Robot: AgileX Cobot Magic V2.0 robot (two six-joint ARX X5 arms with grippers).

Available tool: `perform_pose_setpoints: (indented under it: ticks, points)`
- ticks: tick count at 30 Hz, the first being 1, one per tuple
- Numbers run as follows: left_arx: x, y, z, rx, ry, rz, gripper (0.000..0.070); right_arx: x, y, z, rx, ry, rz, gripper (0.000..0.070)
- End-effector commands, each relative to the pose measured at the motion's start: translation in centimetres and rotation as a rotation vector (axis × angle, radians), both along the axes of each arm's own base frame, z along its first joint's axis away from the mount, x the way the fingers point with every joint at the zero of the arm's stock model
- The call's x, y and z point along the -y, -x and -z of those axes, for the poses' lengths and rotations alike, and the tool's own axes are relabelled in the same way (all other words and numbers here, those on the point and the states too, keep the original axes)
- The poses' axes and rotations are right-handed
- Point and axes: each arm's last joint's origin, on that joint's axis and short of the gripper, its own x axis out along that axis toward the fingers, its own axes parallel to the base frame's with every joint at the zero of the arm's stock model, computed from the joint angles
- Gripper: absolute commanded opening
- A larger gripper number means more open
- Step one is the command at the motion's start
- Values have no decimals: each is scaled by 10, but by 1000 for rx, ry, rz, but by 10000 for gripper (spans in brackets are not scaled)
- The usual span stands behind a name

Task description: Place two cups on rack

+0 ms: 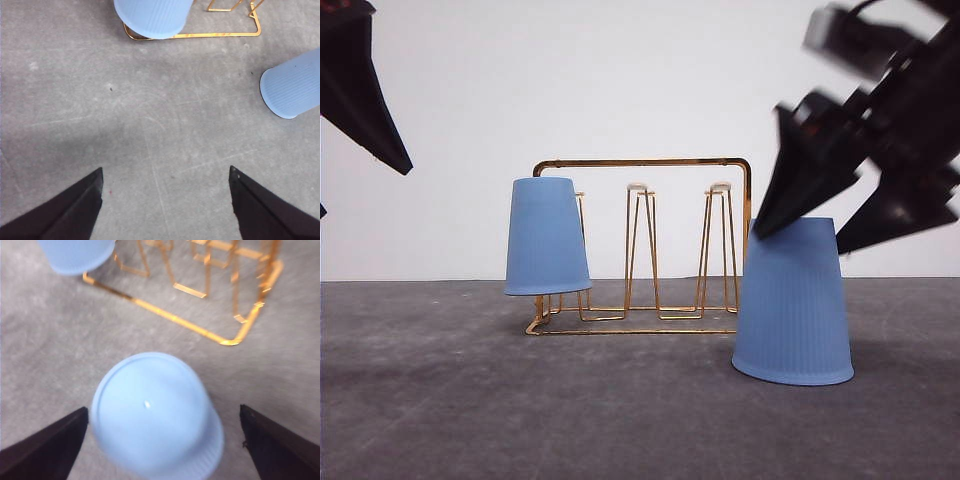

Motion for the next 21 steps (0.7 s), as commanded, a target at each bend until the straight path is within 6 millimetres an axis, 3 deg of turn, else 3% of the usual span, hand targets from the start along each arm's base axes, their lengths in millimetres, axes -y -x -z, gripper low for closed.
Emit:
perform_pose_setpoints:
  ticks: [1,5,8,11,15,21]
  points:
    - [1,-1,-3,8,6,6,458,-6,-6,5,-13,-7,-6,627]
    - [1,-1,-3,7,6,6,458,-14,-14,21,-43,10,-11,588]
    - [1,-1,-3,8,5,6,458,-15,-16,28,-69,16,-3,427]
    - [1,-1,-3,8,6,6,458,-15,-16,26,-101,7,17,360]
    - [1,-1,-3,9,5,5,458,-16,-18,5,-183,28,38,358]
    - [1,-1,-3,9,5,6,458,-21,-30,-54,-212,45,37,358]
